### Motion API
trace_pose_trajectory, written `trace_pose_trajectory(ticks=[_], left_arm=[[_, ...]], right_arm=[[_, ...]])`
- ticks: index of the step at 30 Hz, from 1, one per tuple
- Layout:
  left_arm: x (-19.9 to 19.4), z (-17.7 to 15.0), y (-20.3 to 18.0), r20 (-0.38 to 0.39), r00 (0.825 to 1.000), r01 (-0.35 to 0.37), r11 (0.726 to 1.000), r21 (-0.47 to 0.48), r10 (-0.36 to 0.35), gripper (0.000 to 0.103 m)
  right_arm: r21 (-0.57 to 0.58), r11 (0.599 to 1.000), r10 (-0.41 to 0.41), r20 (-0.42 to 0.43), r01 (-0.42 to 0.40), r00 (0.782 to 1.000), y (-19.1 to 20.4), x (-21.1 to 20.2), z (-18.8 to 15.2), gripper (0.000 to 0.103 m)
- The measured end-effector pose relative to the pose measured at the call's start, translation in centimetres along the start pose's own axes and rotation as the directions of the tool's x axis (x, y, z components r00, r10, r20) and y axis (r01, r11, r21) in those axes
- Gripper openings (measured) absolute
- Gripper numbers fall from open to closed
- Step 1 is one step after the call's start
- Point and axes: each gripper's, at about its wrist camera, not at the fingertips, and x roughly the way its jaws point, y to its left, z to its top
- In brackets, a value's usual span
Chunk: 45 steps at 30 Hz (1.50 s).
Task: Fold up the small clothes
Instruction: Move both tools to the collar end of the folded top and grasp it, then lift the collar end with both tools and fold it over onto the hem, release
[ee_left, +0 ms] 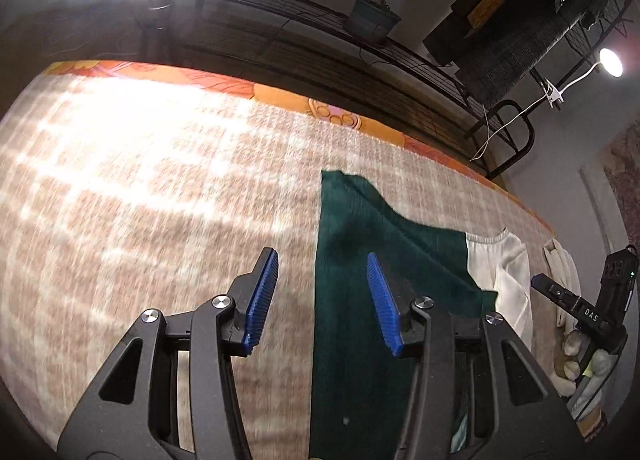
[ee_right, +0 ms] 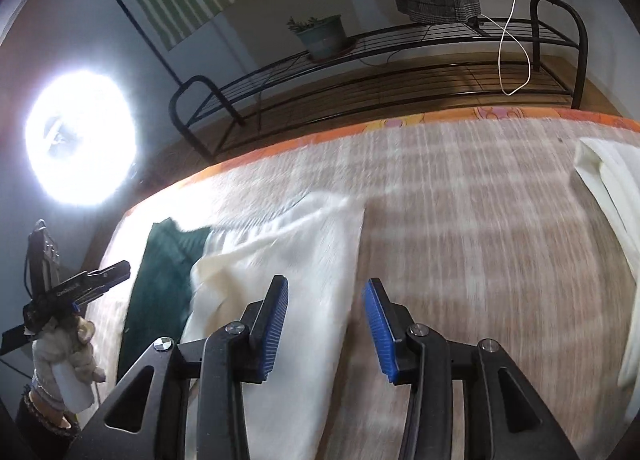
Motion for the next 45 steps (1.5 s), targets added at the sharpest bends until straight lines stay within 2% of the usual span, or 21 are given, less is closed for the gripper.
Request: trace_pose_trajectory(ticks=[9,10,11,12,15,17,26,32,37,45], left_arm=[[2.6,0.8,-2.2,0.011,1.000,-0.004,0.997,0.073,0.003,0.045],[2.8,0.9,-2.4,0.011,1.000,0.001,0.997,0.077,-0.001,0.040],[3.0,0.9,-2.6,0.010,1.000,-0.005,0.997,0.081,0.004,0.014],[3.3,0.9,-2.8,0.003,1.000,-0.015,0.996,0.085,0.015,0.002],[2.6,0.7,-3.3,0.031,0.999,-0.011,0.995,0.102,0.008,0.001],[1.8,0.5,-3.7,0.053,0.999,-0.011,0.993,0.116,0.005,0.001],[-3.8,-0.9,-5.7,0.113,0.993,0.018,0.989,0.149,-0.035,0.000],[-8.0,-2.8,-7.0,0.135,0.989,0.033,0.985,0.170,-0.056,0.000],[-12.0,-5.6,-6.7,0.141,0.988,0.041,0.982,0.184,-0.067,0.000],[-17.1,-11.8,-7.4,0.131,0.991,0.002,0.965,0.262,-0.038,0.000]], right_arm=[[0.044,0.999,0.030,0.023,-0.031,0.999,-1.1,3.1,2.3,0.043],[0.041,0.999,0.034,0.024,-0.035,0.999,-0.9,3.3,2.3,0.042],[0.038,0.998,0.043,0.025,-0.044,0.999,-0.8,3.5,2.3,0.031],[0.037,0.998,0.059,0.019,-0.059,0.998,-0.6,3.7,2.3,0.020],[0.019,0.998,0.067,0.021,-0.068,0.998,0.2,3.7,2.2,0.002],[-0.009,0.998,0.066,0.040,-0.065,0.997,1.0,3.1,2.0,0.001],[-0.040,0.998,0.055,0.121,-0.050,0.991,2.9,-1.6,1.8,0.000],[-0.063,0.996,0.071,0.147,-0.062,0.987,4.6,-5.9,0.2,0.000],[-0.089,0.994,0.072,0.158,-0.059,0.985,6.1,-9.4,-2.4,0.000],[-0.141,0.990,0.040,0.145,-0.019,0.989,8.1,-14.0,-7.6,0.000]])
